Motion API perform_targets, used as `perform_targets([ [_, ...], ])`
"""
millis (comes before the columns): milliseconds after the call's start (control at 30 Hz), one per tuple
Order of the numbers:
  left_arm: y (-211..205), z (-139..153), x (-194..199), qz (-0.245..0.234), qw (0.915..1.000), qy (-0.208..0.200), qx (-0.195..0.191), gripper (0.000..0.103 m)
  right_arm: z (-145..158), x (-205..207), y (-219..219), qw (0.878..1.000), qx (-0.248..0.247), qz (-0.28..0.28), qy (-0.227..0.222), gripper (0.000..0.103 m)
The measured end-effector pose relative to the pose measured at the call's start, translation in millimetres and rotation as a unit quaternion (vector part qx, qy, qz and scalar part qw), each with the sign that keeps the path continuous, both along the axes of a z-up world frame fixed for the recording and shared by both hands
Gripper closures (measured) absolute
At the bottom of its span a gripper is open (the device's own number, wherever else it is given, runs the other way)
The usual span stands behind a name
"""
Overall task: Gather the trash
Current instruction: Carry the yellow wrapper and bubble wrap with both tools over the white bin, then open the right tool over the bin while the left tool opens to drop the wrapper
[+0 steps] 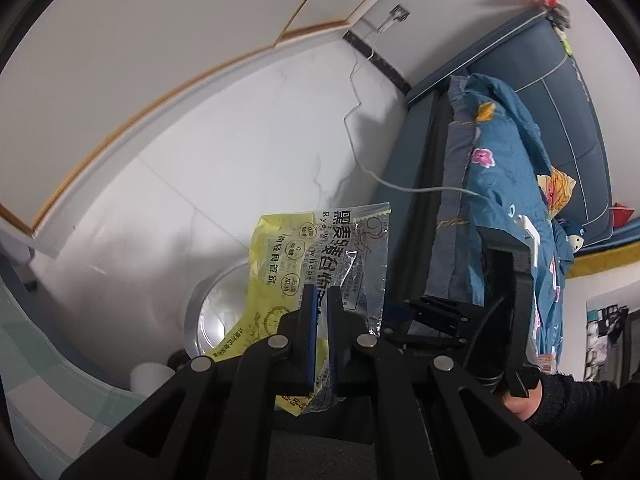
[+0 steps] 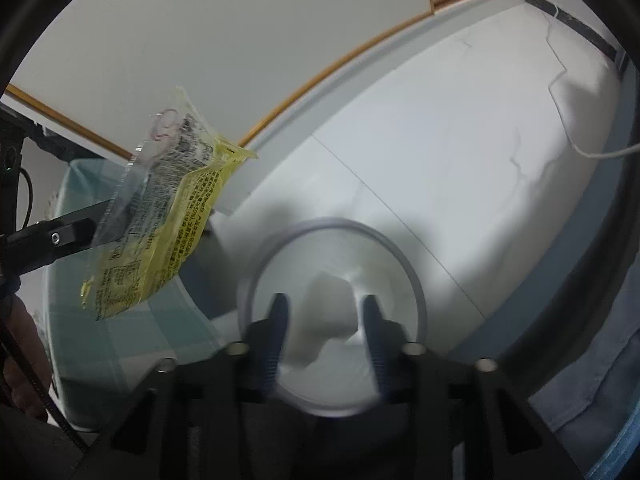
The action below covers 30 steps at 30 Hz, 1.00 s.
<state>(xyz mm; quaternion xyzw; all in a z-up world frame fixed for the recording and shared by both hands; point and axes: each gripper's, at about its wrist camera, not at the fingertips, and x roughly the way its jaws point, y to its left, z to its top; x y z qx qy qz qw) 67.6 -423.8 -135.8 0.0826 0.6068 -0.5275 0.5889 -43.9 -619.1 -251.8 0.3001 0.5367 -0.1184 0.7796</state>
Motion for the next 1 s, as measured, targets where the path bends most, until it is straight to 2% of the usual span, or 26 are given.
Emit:
perform_targets([
  [233, -9.2, -24.6, -1.9, -0.006, 0.9995, 0.023, 0.022, 0.102, 11.4, -7.5, -8.6, 1.000, 0.007, -0.008, -0.004, 0.059],
  [300, -11.8, -30.9, -3.8, -0.016, 0.9991, 0.031, 0.025, 0.102, 18.9, -13.0, -8.7, 1.000, -0.007, -0.019, -0.008, 0.057],
  [400, -16.4, -37.4, -10.5, -0.032, 0.9986, 0.031, 0.030, 0.102, 30.5, -18.8, -19.1, 0.998, -0.034, -0.037, -0.022, 0.045],
  [600, -24.8, -59.6, -20.1, -0.058, 0.9940, 0.038, 0.084, 0.102, 48.2, -31.1, -26.1, 0.997, -0.039, -0.052, -0.048, 0.043],
  [667, -27.1, -63.5, -22.6, -0.063, 0.9928, 0.043, 0.092, 0.102, 44.9, -31.8, -27.6, 0.997, -0.040, -0.051, -0.045, 0.039],
  [867, -32.6, -77.7, -26.6, -0.072, 0.9870, 0.054, 0.133, 0.101, 38.9, -31.2, -21.6, 0.997, -0.037, -0.046, -0.039, 0.038],
  [933, -30.8, -80.1, -29.2, -0.073, 0.9857, 0.042, 0.146, 0.101, 37.5, -32.0, -21.5, 0.998, -0.039, -0.044, -0.037, 0.038],
  [1000, -29.4, -81.3, -30.5, -0.070, 0.9851, 0.032, 0.154, 0.092, 34.2, -32.4, -22.4, 0.998, -0.040, -0.044, -0.033, 0.037],
])
